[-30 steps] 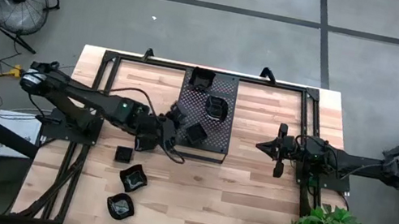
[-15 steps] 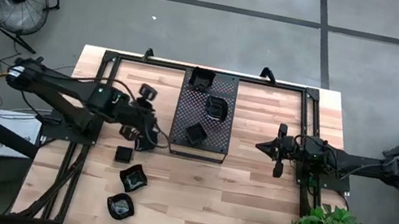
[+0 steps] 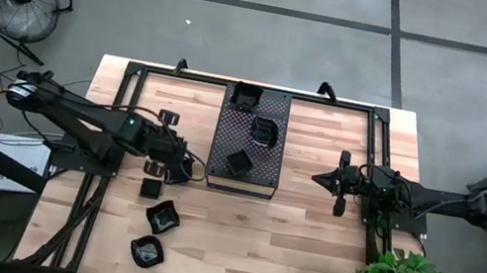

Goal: Pick & Place Mini shaped plates
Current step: Stack the black leaf shape plate on top of the other black leaf shaped plate on the shelf

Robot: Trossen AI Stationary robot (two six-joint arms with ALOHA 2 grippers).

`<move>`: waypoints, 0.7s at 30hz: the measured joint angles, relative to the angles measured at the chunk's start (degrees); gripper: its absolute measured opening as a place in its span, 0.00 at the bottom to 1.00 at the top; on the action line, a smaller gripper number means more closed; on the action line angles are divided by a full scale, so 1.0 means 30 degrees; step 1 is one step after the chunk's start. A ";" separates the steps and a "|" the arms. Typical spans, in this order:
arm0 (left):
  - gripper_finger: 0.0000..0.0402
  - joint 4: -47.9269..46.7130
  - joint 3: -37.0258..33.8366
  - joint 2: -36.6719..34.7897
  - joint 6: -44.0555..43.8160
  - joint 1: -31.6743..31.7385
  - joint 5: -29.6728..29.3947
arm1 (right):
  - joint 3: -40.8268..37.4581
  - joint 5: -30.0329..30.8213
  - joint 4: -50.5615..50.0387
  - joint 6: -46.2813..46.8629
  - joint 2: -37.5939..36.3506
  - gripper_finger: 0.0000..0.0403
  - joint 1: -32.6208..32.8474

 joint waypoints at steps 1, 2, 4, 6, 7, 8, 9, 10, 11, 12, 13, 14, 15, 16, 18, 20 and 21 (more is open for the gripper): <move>0.20 0.0438 -0.0247 -0.0007 -0.0038 0.0255 0.0520 | -0.0007 -0.0007 -0.0003 0.0000 0.0000 0.03 0.0007; 0.20 0.0809 -0.0533 -0.0007 -0.0042 0.0583 0.1148 | 0.0000 -0.0007 0.0000 0.0000 0.0000 0.03 0.0004; 0.20 0.1727 -0.1048 0.0000 0.0428 0.1534 0.2327 | -0.0005 -0.0007 0.0000 0.0000 0.0000 0.03 0.0007; 0.20 0.2706 -0.1486 0.0000 0.1015 0.2648 0.3436 | -0.0004 -0.0007 0.0000 0.0000 0.0000 0.03 0.0004; 0.20 0.3069 -0.1690 0.0000 0.1361 0.3229 0.4074 | -0.0002 -0.0007 0.0000 0.0000 0.0000 0.03 0.0002; 0.20 0.3374 -0.1884 0.0000 0.1767 0.3862 0.4829 | -0.0007 -0.0007 0.0000 0.0000 0.0000 0.03 0.0000; 0.20 0.3598 -0.2001 0.0000 0.2122 0.4462 0.5637 | -0.0001 -0.0007 0.0000 0.0000 0.0000 0.03 0.0006; 0.20 0.3778 -0.2102 0.0000 0.2426 0.5051 0.6509 | -0.0007 -0.0007 0.0000 0.0000 0.0000 0.03 0.0000; 0.20 0.3803 -0.2193 0.0000 0.2596 0.5655 0.7359 | -0.0007 -0.0007 0.0000 0.0000 0.0000 0.03 0.0007; 0.20 0.3795 -0.2319 0.0000 0.2793 0.6205 0.8062 | -0.0007 -0.0007 0.0000 0.0000 0.0000 0.03 0.0007; 0.20 0.3848 -0.2484 0.0000 0.2967 0.6713 0.8799 | -0.0005 -0.0007 0.0000 0.0000 0.0000 0.03 0.0005; 0.20 0.4035 -0.2684 0.0000 0.3081 0.7161 0.9325 | -0.0001 -0.0007 0.0000 0.0000 0.0000 0.03 0.0006; 0.20 0.4242 -0.2900 0.0000 0.3083 0.7560 0.9900 | 0.0000 -0.0007 0.0002 0.0000 0.0000 0.03 0.0002; 0.20 0.4347 -0.3095 0.0000 0.3096 0.7900 1.0375 | -0.0006 -0.0007 0.0000 0.0000 0.0000 0.03 0.0006; 0.20 0.4462 -0.3545 0.0000 0.3032 0.8344 1.0822 | -0.0007 -0.0007 0.0004 0.0000 0.0000 0.03 0.0007; 0.20 0.4722 -0.4046 0.0000 0.2495 0.8462 1.0741 | 0.0000 -0.0007 0.0000 0.0000 0.0000 0.03 0.0000; 0.20 0.4857 -0.4316 0.0000 0.2078 0.8460 1.0694 | -0.0007 -0.0007 0.0007 0.0000 0.0000 0.03 0.0006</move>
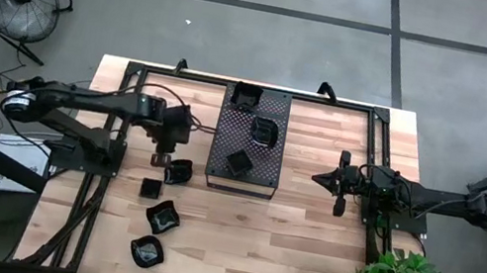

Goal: Pick & Place Mini shaped plates
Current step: Stack the black leaf shape plate on top of the other black leaf shaped plate on the shelf

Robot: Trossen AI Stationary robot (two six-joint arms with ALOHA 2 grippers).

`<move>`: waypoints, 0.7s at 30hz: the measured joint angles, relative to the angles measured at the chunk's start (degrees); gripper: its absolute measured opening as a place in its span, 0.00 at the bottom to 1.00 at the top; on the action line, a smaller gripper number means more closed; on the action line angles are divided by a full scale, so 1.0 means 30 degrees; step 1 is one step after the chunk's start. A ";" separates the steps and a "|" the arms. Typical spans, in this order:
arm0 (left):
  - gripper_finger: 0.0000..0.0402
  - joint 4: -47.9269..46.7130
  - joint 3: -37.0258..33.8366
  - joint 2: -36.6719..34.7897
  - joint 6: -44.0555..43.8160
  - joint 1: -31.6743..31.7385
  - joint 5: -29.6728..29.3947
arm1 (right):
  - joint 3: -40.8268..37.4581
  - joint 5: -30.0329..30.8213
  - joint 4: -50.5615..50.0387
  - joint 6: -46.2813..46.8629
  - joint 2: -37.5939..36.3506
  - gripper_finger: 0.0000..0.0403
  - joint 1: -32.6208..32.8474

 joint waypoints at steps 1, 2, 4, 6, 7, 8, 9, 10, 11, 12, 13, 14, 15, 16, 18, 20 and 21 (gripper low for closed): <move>0.20 0.0176 -0.0295 0.0000 -0.0511 -0.0010 0.0012 | 0.0007 0.0000 0.0000 0.0000 0.0000 0.03 -0.0001; 0.20 0.0344 -0.0531 0.0001 -0.1149 -0.0064 0.0037 | 0.0004 0.0000 0.0000 0.0000 -0.0005 0.03 0.0001; 0.20 0.0588 -0.0842 0.0001 -0.2191 -0.0064 0.0167 | 0.0003 0.0000 0.0000 0.0000 -0.0007 0.03 -0.0003; 0.20 0.0878 -0.1146 0.0000 -0.2744 -0.0064 0.0194 | 0.0000 0.0000 0.0000 0.0000 -0.0007 0.03 -0.0006; 0.20 0.1008 -0.1268 0.0000 -0.3012 -0.0064 0.0194 | 0.0007 0.0000 0.0000 0.0000 -0.0002 0.03 -0.0005; 0.20 0.1193 -0.1370 0.0000 -0.3344 -0.0064 0.0233 | 0.0001 0.0000 0.0000 0.0000 -0.0007 0.03 0.0001; 0.20 0.1434 -0.1458 0.0000 -0.3586 -0.0064 0.0363 | 0.0007 0.0000 0.0000 0.0000 -0.0007 0.03 0.0001; 0.20 0.1650 -0.1542 0.0000 -0.3733 -0.0064 0.0527 | 0.0003 0.0000 0.0000 0.0000 -0.0007 0.03 -0.0005; 0.20 0.1860 -0.1624 0.0000 -0.3852 -0.0064 0.0648 | 0.0002 0.0000 0.0000 0.0000 -0.0007 0.03 0.0001; 0.20 0.2056 -0.1693 0.0000 -0.3942 -0.0064 0.0724 | 0.0003 0.0000 0.0000 0.0000 -0.0007 0.03 -0.0002; 0.20 0.2332 -0.1791 0.0000 -0.4017 -0.0064 0.0835 | 0.0004 0.0000 0.0000 0.0000 -0.0007 0.03 -0.0002; 0.20 0.2497 -0.1850 0.0000 -0.4033 -0.0064 0.0963 | 0.0000 0.0000 0.0000 0.0000 -0.0007 0.03 0.0001; 0.20 0.2645 -0.1931 0.0000 -0.4047 -0.0064 0.1039 | 0.0002 0.0000 0.0000 0.0000 -0.0007 0.03 -0.0004; 0.20 0.2735 -0.1987 0.0000 -0.4074 -0.0064 0.1105 | 0.0001 0.0000 0.0000 0.0000 -0.0007 0.03 0.0001; 0.20 0.2660 -0.1997 0.0000 -0.4271 -0.0064 0.1109 | 0.0006 0.0000 0.0000 0.0000 -0.0007 0.03 0.0001; 0.20 0.2693 -0.1997 0.0000 -0.4531 -0.0089 0.1088 | 0.0000 0.0000 0.0000 0.0000 -0.0007 0.03 -0.0006; 0.20 0.2724 -0.1997 0.0000 -0.4584 -0.0174 0.1064 | 0.0004 0.0000 0.0000 0.0000 -0.0007 0.03 0.0001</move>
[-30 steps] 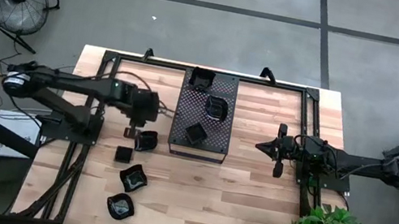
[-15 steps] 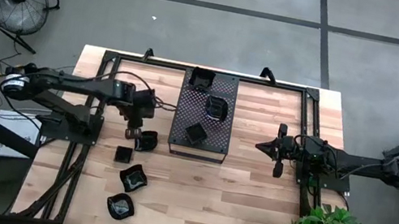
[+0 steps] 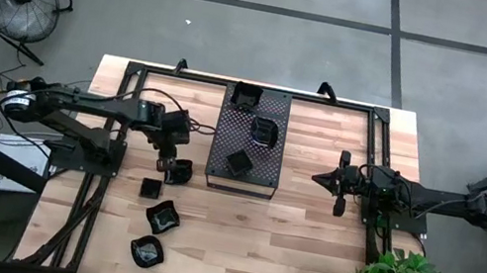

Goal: Pick & Place Mini shaped plates
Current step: Stack the black leaf shape plate on top of the other black leaf shaped plate on the shelf

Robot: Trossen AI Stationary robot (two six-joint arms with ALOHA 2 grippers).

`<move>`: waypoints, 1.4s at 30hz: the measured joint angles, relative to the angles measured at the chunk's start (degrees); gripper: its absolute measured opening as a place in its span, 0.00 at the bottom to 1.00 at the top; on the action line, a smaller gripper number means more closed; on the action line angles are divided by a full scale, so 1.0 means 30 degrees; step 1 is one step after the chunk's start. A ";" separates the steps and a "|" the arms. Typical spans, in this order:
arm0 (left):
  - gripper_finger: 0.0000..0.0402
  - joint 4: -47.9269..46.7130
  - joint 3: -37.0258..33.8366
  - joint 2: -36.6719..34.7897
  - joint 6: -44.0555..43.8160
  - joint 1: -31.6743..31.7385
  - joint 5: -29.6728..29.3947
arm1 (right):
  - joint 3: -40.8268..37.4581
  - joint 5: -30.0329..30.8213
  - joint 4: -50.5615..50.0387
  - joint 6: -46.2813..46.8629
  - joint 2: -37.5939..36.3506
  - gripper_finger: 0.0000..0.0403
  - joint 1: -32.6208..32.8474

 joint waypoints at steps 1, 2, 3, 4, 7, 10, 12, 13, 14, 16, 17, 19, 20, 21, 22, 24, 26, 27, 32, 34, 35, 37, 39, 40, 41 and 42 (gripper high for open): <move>0.20 0.0012 0.0000 0.0004 -0.0073 -0.0154 -0.0113 | -0.0001 0.0000 0.0000 0.0000 0.0000 0.03 -0.0005; 0.20 0.0014 0.0000 0.0004 -0.0178 -0.0337 -0.0173 | 0.0001 0.0000 0.0000 0.0000 0.0000 0.03 -0.0003; 0.20 -0.0007 0.0000 0.0007 -0.0331 -0.0546 -0.0273 | -0.0001 0.0000 0.0000 0.0000 0.0000 0.03 -0.0003; 0.20 -0.0007 0.0000 0.0007 -0.0447 -0.0778 -0.0360 | -0.0003 0.0000 0.0000 0.0000 0.0000 0.03 -0.0001; 0.20 0.0322 0.0000 0.0015 -0.0658 -0.1407 -0.1007 | -0.0004 0.0000 0.0000 0.0000 0.0000 0.03 -0.0007; 0.20 0.0595 0.0000 0.0017 -0.0935 -0.1558 -0.1176 | -0.0004 0.0000 0.0000 0.0000 0.0000 0.03 0.0000; 0.20 0.0557 0.0000 0.0252 -0.0935 -0.1565 -0.1176 | -0.0002 0.0000 0.0000 0.0000 0.0000 0.03 -0.0005; 0.20 0.0552 0.0000 0.0463 -0.0942 -0.1558 -0.1178 | -0.0004 0.0000 0.0000 0.0000 0.0000 0.03 -0.0005; 0.20 0.0449 -0.0007 0.0655 -0.0942 -0.1546 -0.1184 | -0.0004 0.0000 0.0000 0.0000 0.0000 0.03 -0.0001; 0.20 0.0538 -0.0007 0.1055 -0.0942 -0.1521 -0.1184 | 0.0003 -0.0004 0.0003 0.0000 0.0000 0.03 -0.0001; 0.20 0.0618 -0.0001 0.1333 -0.0942 -0.1525 -0.1176 | 0.0003 -0.0007 0.0000 0.0000 0.0000 0.03 0.0000; 0.20 0.0570 -0.0007 0.1796 -0.0937 -0.1521 -0.1143 | -0.0004 0.0000 0.0000 0.0000 0.0006 0.03 -0.0007; 0.20 0.0729 -0.0007 0.1957 -0.0935 -0.1521 -0.1158 | -0.0004 -0.0007 0.0000 0.0000 0.0007 0.03 -0.0007; 0.20 0.0885 -0.0007 0.2067 -0.0935 -0.1521 -0.1182 | -0.0004 0.0000 0.0003 0.0000 0.0007 0.03 -0.0006; 0.20 0.1033 -0.0007 0.2126 -0.0914 -0.1521 -0.1184 | 0.0003 0.0000 0.0004 0.0000 0.0007 0.03 0.0000; 0.20 0.1391 -0.0004 0.2199 -0.0778 -0.1521 -0.1173 | -0.0004 0.0000 0.0000 0.0000 0.0007 0.03 -0.0006; 0.20 0.1382 0.0000 0.2276 -0.0775 -0.1521 -0.1162 | -0.0004 0.0000 0.0000 0.0000 0.0007 0.03 0.0000; 0.20 0.1333 0.0000 0.2280 -0.0768 -0.1521 -0.1172 | -0.0003 -0.0007 0.0001 0.0000 0.0007 0.03 0.0000; 0.20 0.1393 0.0000 0.2280 -0.0475 -0.1521 -0.1109 | 0.0000 0.0000 0.0000 0.0000 0.0007 0.03 -0.0003; 0.20 0.1362 0.0000 0.2280 -0.0432 -0.1521 -0.1070 | -0.0003 -0.0001 0.0006 0.0000 0.0007 0.03 -0.0001; 0.20 0.1377 0.0000 0.2280 -0.0432 -0.1521 -0.0931 | 0.0003 0.0000 0.0000 0.0000 0.0007 0.03 0.0000; 0.20 0.1377 0.0000 0.2280 -0.0425 -0.1521 -0.0566 | -0.0004 -0.0007 0.0000 0.0000 0.0007 0.03 0.0000; 0.20 0.1377 0.0000 0.2280 -0.0425 -0.1521 -0.0528 | 0.0003 -0.0003 0.0002 0.0000 0.0007 0.03 0.0000; 0.20 0.1377 0.0000 0.2280 -0.0425 -0.1521 -0.0564 | -0.0001 -0.0001 0.0005 0.0000 0.0007 0.03 -0.0003; 0.20 0.1377 0.0000 0.2280 -0.0432 -0.1521 -0.0614 | -0.0004 -0.0003 0.0000 0.0000 0.0007 0.03 -0.0003; 0.20 0.1382 0.0000 0.2280 -0.0431 -0.1521 -0.0615 | -0.0004 0.0000 0.0003 0.0000 0.0007 0.03 -0.0007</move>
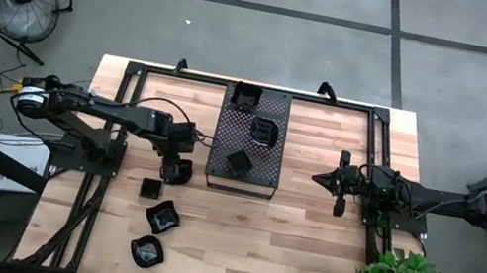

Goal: Pick & Place Mini shaped plates
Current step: Stack the black leaf shape plate on top of the other black leaf shaped plate on the shelf

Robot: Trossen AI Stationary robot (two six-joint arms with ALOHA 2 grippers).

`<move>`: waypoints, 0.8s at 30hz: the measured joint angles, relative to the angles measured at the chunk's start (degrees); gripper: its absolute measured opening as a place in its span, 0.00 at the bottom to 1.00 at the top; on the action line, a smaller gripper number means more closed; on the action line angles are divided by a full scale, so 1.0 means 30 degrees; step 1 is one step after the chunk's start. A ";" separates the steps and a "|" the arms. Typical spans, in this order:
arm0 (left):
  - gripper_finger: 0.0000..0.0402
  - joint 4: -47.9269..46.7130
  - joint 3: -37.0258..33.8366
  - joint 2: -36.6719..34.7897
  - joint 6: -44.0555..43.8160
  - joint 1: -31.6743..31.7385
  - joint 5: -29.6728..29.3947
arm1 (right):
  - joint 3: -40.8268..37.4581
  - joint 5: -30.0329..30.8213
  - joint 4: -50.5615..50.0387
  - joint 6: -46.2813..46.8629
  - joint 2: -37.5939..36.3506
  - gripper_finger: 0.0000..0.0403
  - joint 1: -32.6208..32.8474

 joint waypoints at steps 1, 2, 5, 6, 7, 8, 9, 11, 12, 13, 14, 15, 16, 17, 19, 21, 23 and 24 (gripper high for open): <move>0.20 -0.0005 0.0000 0.0000 0.0004 0.0000 0.0000 | 0.0003 -0.0005 -0.0001 0.0000 0.0000 0.03 0.0003; 0.20 0.0002 0.0000 0.0050 0.0002 0.0000 0.0020 | 0.0005 -0.0003 0.0003 0.0000 0.0000 0.03 0.0006; 0.20 -0.0093 0.0000 0.0459 0.0005 0.0000 0.0103 | 0.0007 -0.0007 -0.0003 0.0000 0.0000 0.03 0.0007; 0.20 -0.0035 0.0000 0.0604 0.0005 0.0000 0.0109 | 0.0000 0.0000 -0.0003 0.0000 0.0000 0.03 0.0007; 0.20 0.0079 0.0000 0.0777 0.0005 0.0000 0.0111 | 0.0001 -0.0004 -0.0003 0.0000 0.0000 0.03 0.0000; 0.20 0.0086 0.0000 0.0931 0.0005 0.0000 0.0079 | 0.0001 -0.0001 0.0003 0.0000 0.0006 0.03 0.0003; 0.20 0.0057 0.0000 0.1034 0.0065 0.0000 -0.0001 | 0.0000 -0.0006 -0.0002 0.0000 0.0007 0.03 0.0007; 0.20 0.0136 0.0000 0.1086 0.0425 0.0000 -0.0032 | 0.0001 -0.0006 0.0003 0.0000 0.0001 0.03 0.0000; 0.20 0.0149 0.0000 0.1086 0.0518 0.0000 -0.0051 | 0.0004 -0.0003 0.0001 0.0000 0.0007 0.03 0.0003; 0.20 0.0162 0.0000 0.1086 0.0538 0.0000 -0.0051 | 0.0005 -0.0007 -0.0003 0.0000 0.0007 0.03 0.0007; 0.20 0.0162 0.0000 0.1071 0.0566 0.0000 -0.0044 | 0.0002 -0.0007 -0.0001 0.0000 0.0007 0.03 0.0000; 0.20 0.0161 0.0000 0.1039 0.0599 0.0000 -0.0004 | 0.0000 -0.0007 0.0004 0.0000 0.0007 0.03 0.0001; 0.20 0.0189 0.0000 0.1024 0.0653 0.0000 0.0059 | 0.0007 -0.0007 -0.0003 0.0000 0.0007 0.03 0.0007; 0.20 0.0193 0.0013 0.1026 0.0680 0.0000 0.0095 | 0.0001 -0.0004 0.0003 0.0000 0.0007 0.03 0.0006; 0.20 0.0153 0.0079 0.1027 0.0951 0.0000 0.0101 | 0.0004 -0.0003 0.0001 0.0000 0.0007 0.03 0.0000; 0.20 0.0164 0.0239 0.1023 0.1082 0.0000 0.0102 | 0.0005 -0.0007 -0.0001 0.0000 0.0007 0.03 0.0000; 0.18 0.0133 0.0378 0.1027 0.1271 0.0000 0.0102 | 0.0007 -0.0007 -0.0001 0.0000 0.0007 0.03 0.0004; 0.17 0.0127 0.0443 0.1020 0.1445 0.0000 0.0102 | 0.0000 -0.0007 0.0004 0.0000 0.0007 0.03 0.0007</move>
